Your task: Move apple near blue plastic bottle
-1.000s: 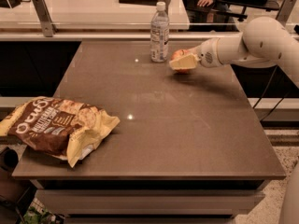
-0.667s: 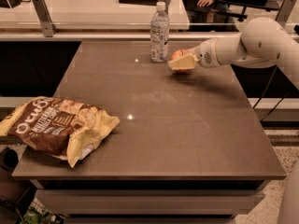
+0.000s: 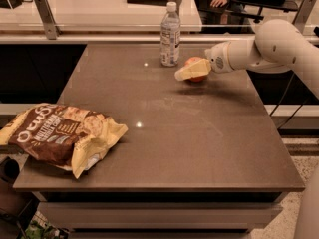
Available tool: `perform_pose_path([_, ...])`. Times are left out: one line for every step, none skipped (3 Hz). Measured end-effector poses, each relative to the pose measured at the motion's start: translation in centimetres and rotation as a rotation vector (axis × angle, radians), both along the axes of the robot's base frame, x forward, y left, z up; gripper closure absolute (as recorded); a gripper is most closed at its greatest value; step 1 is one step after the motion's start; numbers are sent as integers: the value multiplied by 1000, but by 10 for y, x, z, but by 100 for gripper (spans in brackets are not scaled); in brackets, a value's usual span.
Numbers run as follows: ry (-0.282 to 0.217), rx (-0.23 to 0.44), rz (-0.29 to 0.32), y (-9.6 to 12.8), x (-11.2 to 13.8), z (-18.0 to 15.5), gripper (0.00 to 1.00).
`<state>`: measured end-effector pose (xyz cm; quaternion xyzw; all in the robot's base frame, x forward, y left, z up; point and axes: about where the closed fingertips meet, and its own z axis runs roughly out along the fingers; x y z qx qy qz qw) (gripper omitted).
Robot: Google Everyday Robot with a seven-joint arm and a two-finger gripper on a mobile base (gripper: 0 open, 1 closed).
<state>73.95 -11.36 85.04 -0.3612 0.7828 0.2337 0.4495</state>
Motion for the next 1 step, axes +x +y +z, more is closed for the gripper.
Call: perform_pose_path([0, 0, 0, 0, 0, 0, 0])
